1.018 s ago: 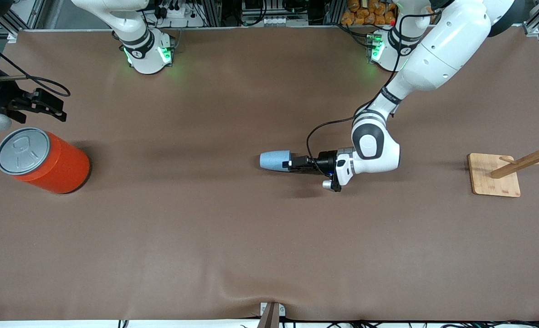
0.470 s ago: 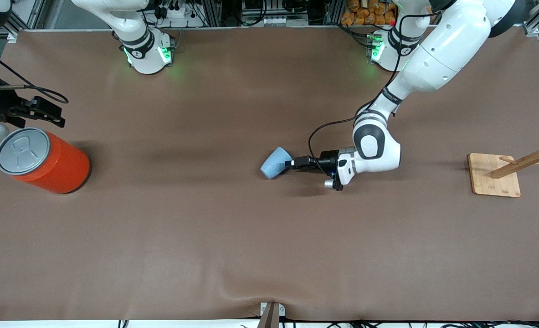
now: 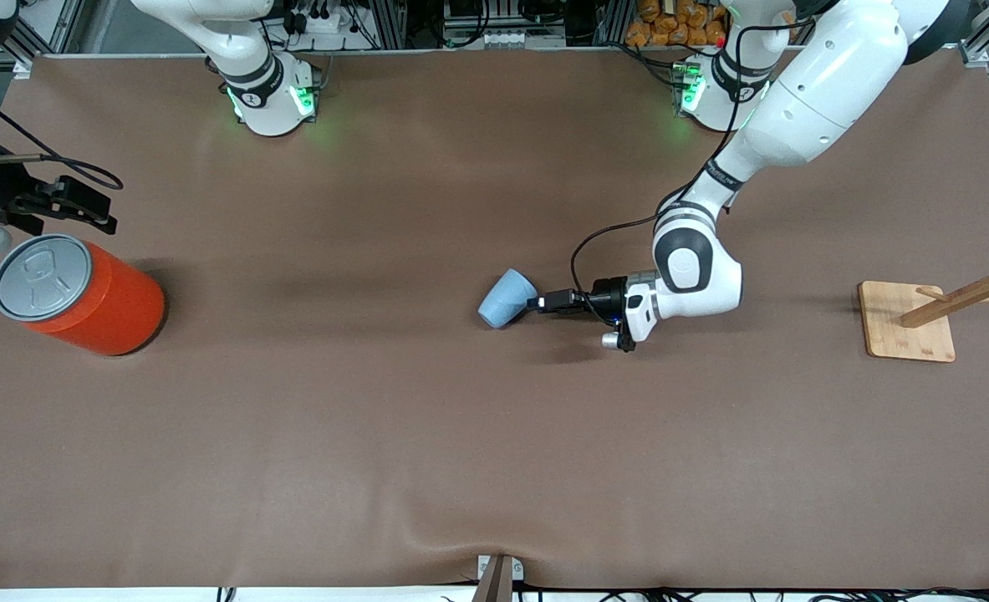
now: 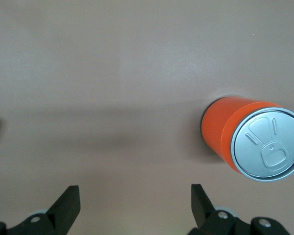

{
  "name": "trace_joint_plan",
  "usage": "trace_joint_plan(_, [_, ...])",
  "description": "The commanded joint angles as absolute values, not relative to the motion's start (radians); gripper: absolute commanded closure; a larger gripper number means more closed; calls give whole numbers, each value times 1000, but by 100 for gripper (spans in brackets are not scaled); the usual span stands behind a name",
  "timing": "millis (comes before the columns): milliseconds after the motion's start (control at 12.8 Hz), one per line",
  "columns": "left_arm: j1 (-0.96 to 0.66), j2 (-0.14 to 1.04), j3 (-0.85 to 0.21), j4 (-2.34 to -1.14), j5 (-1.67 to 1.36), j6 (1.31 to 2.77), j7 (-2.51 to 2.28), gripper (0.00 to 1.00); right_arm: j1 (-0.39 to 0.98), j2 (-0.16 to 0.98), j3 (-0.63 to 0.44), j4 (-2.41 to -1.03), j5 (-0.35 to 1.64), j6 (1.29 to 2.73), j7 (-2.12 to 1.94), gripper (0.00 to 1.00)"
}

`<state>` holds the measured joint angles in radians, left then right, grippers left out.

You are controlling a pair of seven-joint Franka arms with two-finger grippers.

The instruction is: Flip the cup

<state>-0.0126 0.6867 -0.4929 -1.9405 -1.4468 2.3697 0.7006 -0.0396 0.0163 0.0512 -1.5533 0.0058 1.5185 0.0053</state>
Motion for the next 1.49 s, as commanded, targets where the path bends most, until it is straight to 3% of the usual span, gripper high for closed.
trace_joint_plan(0, [8,602,-499,-2037,-1433,2378,669,47,-48,29,57,-1526,23,1511,18,0])
trace_joint_plan(313, [14,568,-502,-2117,-1434,2376,667,47,-44,29,58,-1526,40,1511,18,0])
trace_joint_plan(1409, [-64,633,-509,-2045,-1654,2378,666,47,-78,28,52,-1508,40,1509,8,0])
